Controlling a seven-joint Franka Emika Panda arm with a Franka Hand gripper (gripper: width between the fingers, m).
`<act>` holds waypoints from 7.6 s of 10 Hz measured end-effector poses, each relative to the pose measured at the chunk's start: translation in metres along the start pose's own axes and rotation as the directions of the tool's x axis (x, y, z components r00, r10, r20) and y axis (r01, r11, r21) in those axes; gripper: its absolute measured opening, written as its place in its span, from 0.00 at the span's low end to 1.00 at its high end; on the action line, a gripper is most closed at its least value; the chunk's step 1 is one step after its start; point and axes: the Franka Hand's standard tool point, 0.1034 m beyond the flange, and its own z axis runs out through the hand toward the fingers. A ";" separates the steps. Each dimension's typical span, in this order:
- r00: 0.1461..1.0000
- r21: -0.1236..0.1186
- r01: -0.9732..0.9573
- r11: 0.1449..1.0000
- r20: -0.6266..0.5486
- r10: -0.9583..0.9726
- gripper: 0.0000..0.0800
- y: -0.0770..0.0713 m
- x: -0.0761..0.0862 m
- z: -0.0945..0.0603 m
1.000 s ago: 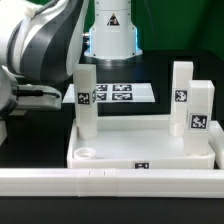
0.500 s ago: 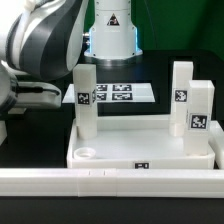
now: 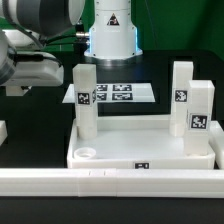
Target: Assemble desk
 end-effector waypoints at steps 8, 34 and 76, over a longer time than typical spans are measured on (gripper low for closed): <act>0.952 0.024 -0.023 0.999 -0.304 0.029 0.36 -0.015 0.011 -0.058; 0.073 0.074 -0.127 0.989 -0.994 0.084 0.36 -0.104 0.013 -0.201; 0.174 0.127 -0.039 0.991 -0.976 0.132 0.81 -0.151 0.041 -0.200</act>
Offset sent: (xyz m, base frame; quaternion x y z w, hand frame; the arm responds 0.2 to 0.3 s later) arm 0.0167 0.0162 0.0234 0.0237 0.1072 0.0240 0.9937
